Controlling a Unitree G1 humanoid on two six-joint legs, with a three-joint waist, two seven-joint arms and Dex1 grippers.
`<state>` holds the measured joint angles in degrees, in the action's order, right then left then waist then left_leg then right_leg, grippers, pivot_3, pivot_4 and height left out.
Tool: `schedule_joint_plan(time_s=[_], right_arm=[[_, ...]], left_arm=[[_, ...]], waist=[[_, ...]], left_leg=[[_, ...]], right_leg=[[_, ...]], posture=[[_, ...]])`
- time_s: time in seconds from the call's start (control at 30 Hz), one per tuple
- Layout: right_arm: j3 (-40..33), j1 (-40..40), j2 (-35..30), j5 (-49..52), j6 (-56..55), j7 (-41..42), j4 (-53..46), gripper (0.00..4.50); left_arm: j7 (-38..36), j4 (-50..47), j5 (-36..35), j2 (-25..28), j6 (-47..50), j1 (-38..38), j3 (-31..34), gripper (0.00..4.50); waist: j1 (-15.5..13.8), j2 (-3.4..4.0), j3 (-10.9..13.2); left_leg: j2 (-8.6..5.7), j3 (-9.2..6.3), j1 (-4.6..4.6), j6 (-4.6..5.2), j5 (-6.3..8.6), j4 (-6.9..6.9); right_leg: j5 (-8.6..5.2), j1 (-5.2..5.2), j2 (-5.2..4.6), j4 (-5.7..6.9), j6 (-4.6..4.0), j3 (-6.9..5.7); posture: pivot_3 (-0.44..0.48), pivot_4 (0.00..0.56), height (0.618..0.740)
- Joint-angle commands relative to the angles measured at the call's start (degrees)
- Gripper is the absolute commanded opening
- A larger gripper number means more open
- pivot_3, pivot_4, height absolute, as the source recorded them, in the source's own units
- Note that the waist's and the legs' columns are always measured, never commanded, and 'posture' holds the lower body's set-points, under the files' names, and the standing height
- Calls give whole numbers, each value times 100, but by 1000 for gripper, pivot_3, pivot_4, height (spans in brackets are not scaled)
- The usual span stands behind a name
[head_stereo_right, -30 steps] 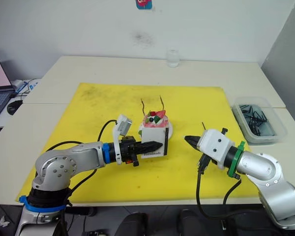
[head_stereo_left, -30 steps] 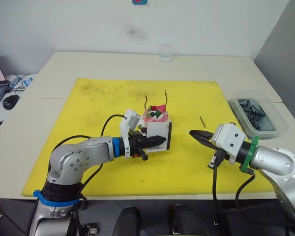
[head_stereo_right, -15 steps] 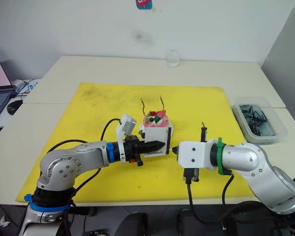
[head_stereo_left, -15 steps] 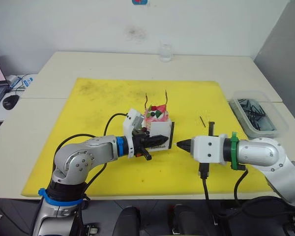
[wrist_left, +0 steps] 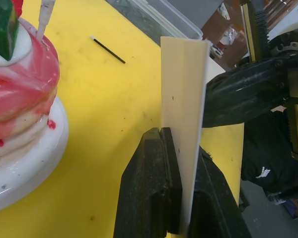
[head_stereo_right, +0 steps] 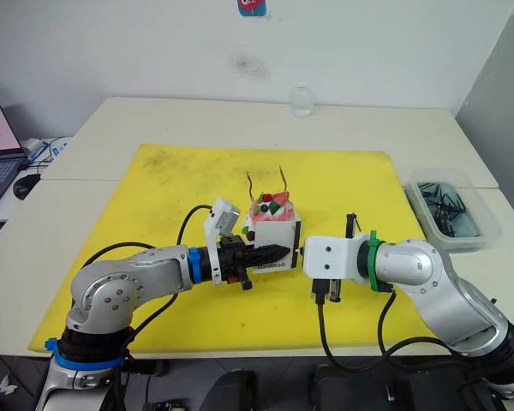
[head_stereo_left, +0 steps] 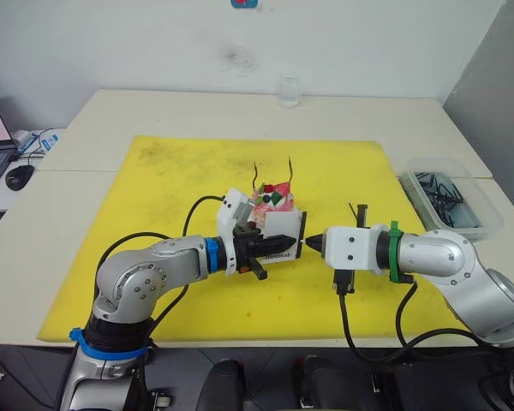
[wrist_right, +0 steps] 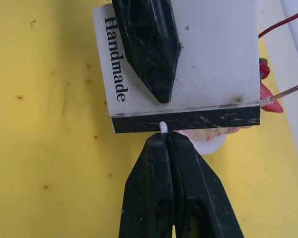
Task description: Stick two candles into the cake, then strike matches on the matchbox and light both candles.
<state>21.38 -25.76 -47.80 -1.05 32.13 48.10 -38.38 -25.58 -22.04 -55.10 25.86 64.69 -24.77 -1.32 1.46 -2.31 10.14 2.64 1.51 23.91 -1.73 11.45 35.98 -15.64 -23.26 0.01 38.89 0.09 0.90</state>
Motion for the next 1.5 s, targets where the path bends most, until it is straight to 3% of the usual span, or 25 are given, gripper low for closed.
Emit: schedule_joint_plan(time_s=[0.03, 0.3, 0.63, 1.5], right_arm=[[-177, -88, 14, -36, -143, 72, -95, 18], [-250, -48, 59, -42, -159, 60, -91, 18], [-582, 178, 319, 282, 602, -36, -277, 18], [-257, 92, 376, 134, 606, -107, -399, 18]], left_arm=[[-19, -200, -42, -8, -24, -92, 70, 0], [-45, -157, 87, 27, -82, -41, 15, 0], [-43, -191, 189, -16, -97, 102, 59, 0], [-64, -155, 40, -118, 135, -34, 118, 0]], waist=[[0, 0, 0], [0, 0, 0], [-1, 0, 0], [2, 0, 0]], left_leg=[[0, 0, 0, 0, 0, 0], [0, 0, 0, 0, 0, 1], [1, 0, 0, 0, 0, 1], [-1, 0, -1, 0, 0, 3]], right_leg=[[0, 0, 0, 0, 0, 0], [0, 0, 0, 2, 0, 0], [0, 0, 0, 3, 0, 1], [1, 0, 1, 5, 0, 0]], posture=[[0, 150, 740], [0, 150, 740], [0, 150, 740], [0, 150, 740]])
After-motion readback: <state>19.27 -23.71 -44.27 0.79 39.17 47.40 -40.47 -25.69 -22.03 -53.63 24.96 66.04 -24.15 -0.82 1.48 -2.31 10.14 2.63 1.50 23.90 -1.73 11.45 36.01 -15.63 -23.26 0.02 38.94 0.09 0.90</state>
